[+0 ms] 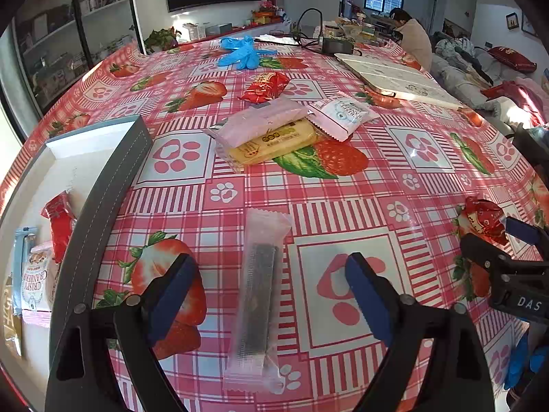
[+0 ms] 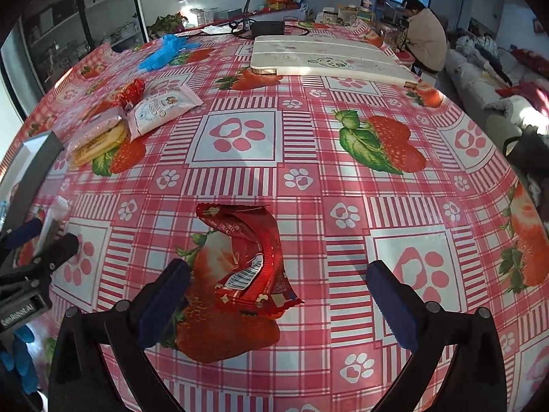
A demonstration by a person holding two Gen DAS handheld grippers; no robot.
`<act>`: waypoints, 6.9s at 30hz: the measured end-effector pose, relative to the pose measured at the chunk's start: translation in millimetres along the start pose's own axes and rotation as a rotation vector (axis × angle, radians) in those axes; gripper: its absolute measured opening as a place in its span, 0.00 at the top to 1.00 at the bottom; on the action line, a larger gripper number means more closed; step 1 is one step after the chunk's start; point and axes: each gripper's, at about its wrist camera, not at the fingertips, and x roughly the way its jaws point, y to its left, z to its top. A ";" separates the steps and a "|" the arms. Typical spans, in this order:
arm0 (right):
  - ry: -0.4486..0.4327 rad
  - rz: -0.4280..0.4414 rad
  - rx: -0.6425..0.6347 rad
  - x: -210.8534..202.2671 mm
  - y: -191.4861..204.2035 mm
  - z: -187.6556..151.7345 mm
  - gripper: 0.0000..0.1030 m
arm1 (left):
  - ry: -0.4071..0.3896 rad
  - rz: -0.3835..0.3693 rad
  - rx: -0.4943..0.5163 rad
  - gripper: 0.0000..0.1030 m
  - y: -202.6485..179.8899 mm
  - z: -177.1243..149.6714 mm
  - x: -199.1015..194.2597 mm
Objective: Organize snacks
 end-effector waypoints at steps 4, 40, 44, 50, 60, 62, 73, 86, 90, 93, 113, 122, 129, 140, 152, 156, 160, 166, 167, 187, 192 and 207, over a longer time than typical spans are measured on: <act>-0.004 -0.003 0.004 0.0 -0.7 -0.1 0.00 | 0.011 0.008 -0.011 0.00 -0.6 -0.4 4.5; -0.007 -0.002 0.004 -1.2 -0.6 -1.4 0.00 | 0.007 0.008 -0.011 0.00 -1.7 -3.7 4.1; -0.007 -0.002 0.003 -1.3 -0.5 -1.4 0.00 | 0.007 0.008 -0.011 0.00 -1.6 -3.7 3.9; -0.007 -0.002 0.003 -1.4 -0.4 -1.5 0.00 | 0.006 0.008 -0.011 0.00 -1.7 -3.9 3.9; -0.008 -0.002 0.003 -1.6 -0.6 -1.6 0.00 | 0.006 0.008 -0.011 0.00 -1.6 -4.2 3.7; -0.008 -0.002 0.003 -1.6 -0.5 -1.6 0.00 | 0.006 0.008 -0.011 0.00 -1.7 -4.5 3.7; -0.008 -0.002 0.003 -1.7 -0.4 -1.6 0.00 | 0.005 0.008 -0.011 0.00 -1.6 -4.5 3.6; -0.008 -0.002 0.003 -1.8 -0.4 -1.6 0.00 | 0.005 0.008 -0.010 0.00 -1.5 -4.9 3.9; -0.008 -0.002 0.003 -1.8 -0.5 -1.7 0.00 | 0.004 0.008 -0.010 0.00 -1.6 -5.0 3.9; -0.008 -0.002 0.003 -1.8 -0.6 -1.8 0.00 | 0.004 0.008 -0.010 0.00 -1.4 -4.9 3.9; -0.009 -0.002 0.003 -1.7 -0.5 -2.0 0.00 | 0.003 0.008 -0.011 0.00 -1.4 -5.3 4.1; -0.009 -0.002 0.003 -2.1 -0.6 -2.1 0.00 | 0.003 0.008 -0.010 0.00 -1.3 -5.5 4.0; -0.009 -0.002 0.003 -2.1 -0.5 -2.0 0.00 | 0.003 0.008 -0.010 0.00 -1.2 -5.4 4.0; -0.007 -0.002 0.002 -1.7 0.2 -2.0 0.00 | 0.003 0.008 -0.010 0.00 -1.4 -5.6 4.4; 0.188 0.050 -0.096 15.6 -1.4 32.3 0.01 | 0.160 -0.036 0.067 0.15 -11.3 7.8 2.3; 0.204 0.069 -0.130 13.6 4.5 43.7 0.37 | 0.187 -0.074 0.114 0.48 -20.9 10.7 -3.4; 0.219 0.077 -0.114 8.8 6.0 43.5 0.68 | 0.224 -0.161 0.107 0.84 -22.4 9.4 -8.4; 0.218 0.201 -0.025 -9.0 3.0 30.8 0.70 | 0.235 -0.229 0.049 0.84 -10.7 5.2 -26.7; 0.215 0.218 -0.013 -12.9 3.6 31.1 0.70 | 0.226 -0.233 0.046 0.84 -8.4 6.6 -32.5; 0.183 0.513 -0.224 -56.2 201.1 95.2 0.70 | 0.028 -0.018 -0.130 0.84 161.9 54.0 -113.1; 0.221 0.571 -0.284 -42.4 271.1 107.3 0.70 | 0.054 0.014 -0.186 0.84 201.8 43.7 -96.5; 0.324 0.518 -0.355 7.5 339.3 110.6 0.22 | 0.118 0.014 -0.165 0.74 221.8 19.8 -55.5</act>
